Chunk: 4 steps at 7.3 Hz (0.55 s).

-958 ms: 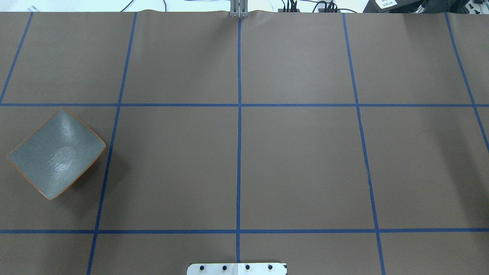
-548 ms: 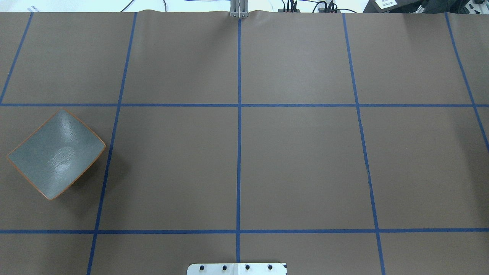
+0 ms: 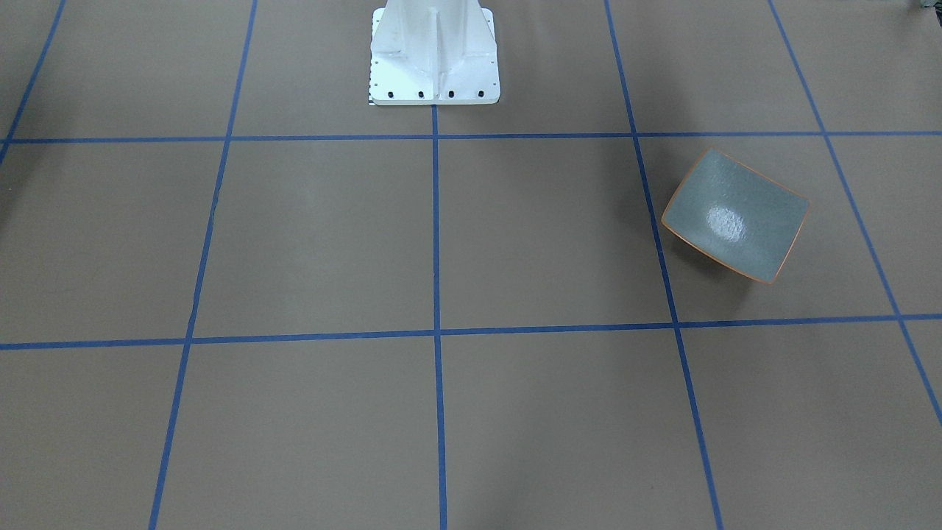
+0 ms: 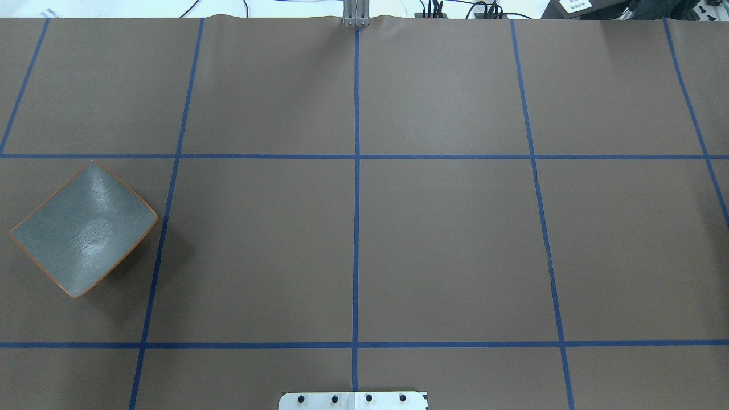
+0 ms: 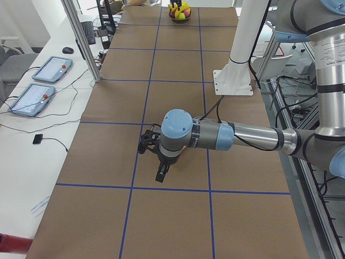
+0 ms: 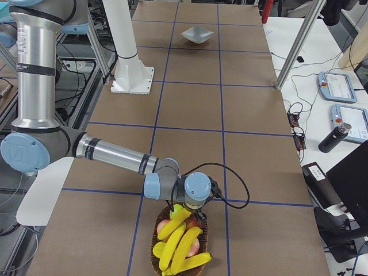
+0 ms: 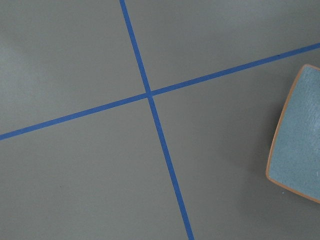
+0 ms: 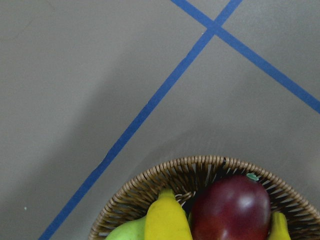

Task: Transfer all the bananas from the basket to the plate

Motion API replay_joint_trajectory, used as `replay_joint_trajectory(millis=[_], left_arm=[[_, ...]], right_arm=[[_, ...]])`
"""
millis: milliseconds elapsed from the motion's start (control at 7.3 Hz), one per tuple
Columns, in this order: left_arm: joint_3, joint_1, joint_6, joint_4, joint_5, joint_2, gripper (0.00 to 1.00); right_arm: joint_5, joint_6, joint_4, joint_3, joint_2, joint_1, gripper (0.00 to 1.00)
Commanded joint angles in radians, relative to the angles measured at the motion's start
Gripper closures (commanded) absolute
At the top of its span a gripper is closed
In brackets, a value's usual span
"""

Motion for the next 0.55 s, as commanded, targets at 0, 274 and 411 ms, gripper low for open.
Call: replay_joint_trajectory(millis=[0, 274, 411], left_arm=[[0.001, -0.001, 0.0, -0.007, -0.001, 0.003, 0.0], [0.003, -0.001, 0.0, -0.016, 0.0, 0.006, 0.0], [0.003, -0.001, 0.0, -0.019, 0.0, 0.008, 0.0]], right_arm=[[-0.003, -0.001, 0.025, 0.005, -0.04, 0.0, 0.11], [-0.029, -0.008, 0.025, 0.003, -0.04, 0.0, 0.26], [-0.035, -0.011, 0.025, 0.003, -0.04, -0.006, 0.29]])
